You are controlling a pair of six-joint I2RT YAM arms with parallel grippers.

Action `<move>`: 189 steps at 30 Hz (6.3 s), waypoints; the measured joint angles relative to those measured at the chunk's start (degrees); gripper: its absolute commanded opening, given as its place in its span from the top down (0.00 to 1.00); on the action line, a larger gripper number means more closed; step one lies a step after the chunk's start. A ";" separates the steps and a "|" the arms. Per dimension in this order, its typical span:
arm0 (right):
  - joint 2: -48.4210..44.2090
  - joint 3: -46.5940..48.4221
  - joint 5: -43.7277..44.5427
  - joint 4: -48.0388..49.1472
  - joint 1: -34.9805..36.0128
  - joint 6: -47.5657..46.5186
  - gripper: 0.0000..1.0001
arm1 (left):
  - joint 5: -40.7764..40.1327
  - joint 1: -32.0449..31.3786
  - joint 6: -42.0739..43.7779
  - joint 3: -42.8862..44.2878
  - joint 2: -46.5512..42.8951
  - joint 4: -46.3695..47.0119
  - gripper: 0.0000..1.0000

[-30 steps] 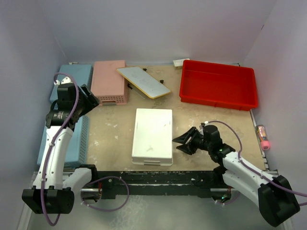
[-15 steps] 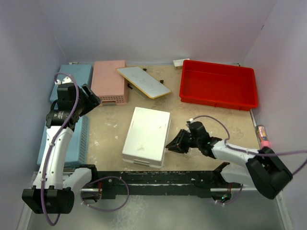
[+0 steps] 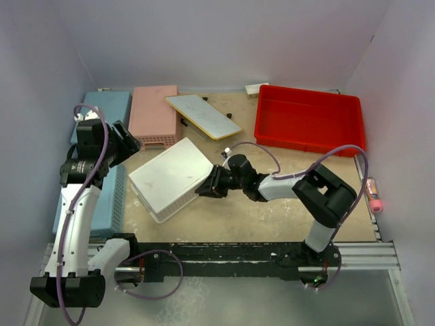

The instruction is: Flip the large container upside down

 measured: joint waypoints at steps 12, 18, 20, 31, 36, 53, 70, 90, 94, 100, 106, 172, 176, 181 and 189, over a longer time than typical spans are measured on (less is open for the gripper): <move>-11.37 -15.80 1.70 -1.09 -3.65 0.15 0.67 | 0.37 -0.66 0.85 -5.25 7.67 3.82 0.37; -15.26 -18.40 3.02 -3.43 -3.69 -0.42 0.66 | -2.34 -2.43 1.40 -6.62 18.43 7.50 0.37; -15.72 -18.56 3.21 -4.22 -3.69 -0.63 0.66 | -3.10 -3.30 1.64 -7.10 19.28 9.09 0.37; -15.65 -18.12 3.28 -5.46 -3.69 -2.54 0.66 | -7.23 -7.87 2.47 -9.14 25.42 13.90 0.37; -14.10 -16.39 3.15 -5.42 -3.69 -2.91 0.66 | -6.78 -10.40 2.34 -10.71 23.71 13.79 0.36; -6.73 -10.36 2.71 -4.33 -3.69 -3.32 0.67 | 2.86 -13.53 -0.83 -18.01 2.32 1.66 0.36; -13.33 -13.27 3.50 -6.45 -4.74 -4.35 0.66 | -2.73 -13.53 -1.40 -16.87 17.57 12.55 0.35; -0.70 -5.38 2.10 -4.85 -6.21 -6.51 0.64 | -2.62 -19.28 -5.53 -17.05 2.71 -0.83 0.35; 2.82 -1.75 0.72 -2.80 -5.07 -5.57 0.64 | -6.43 -19.47 -4.55 -7.34 3.89 -3.13 0.35; 5.27 2.95 -0.74 -1.46 -2.23 -4.37 0.62 | -10.64 -19.47 -3.76 0.31 5.86 -4.24 0.35; 1.14 0.66 -1.60 -1.31 -1.64 -4.44 0.61 | -10.88 -19.47 -3.76 0.68 5.95 -4.33 0.35; 6.25 39.06 33.57 -60.94 -46.73 -46.21 0.13 | -4.46 -22.53 -3.78 -1.64 5.22 1.64 0.35; 0.26 31.56 27.67 -57.92 -46.38 -44.30 0.10 | -4.39 -22.53 -3.78 -1.64 5.27 1.88 0.35; -9.77 18.60 14.58 -53.90 -46.01 -39.91 0.07 | -3.96 -22.58 -3.78 -2.27 6.38 3.28 0.35; -19.98 8.74 4.79 -54.58 -45.22 -40.00 0.07 | -3.80 -23.17 -3.78 -3.34 8.04 4.04 0.35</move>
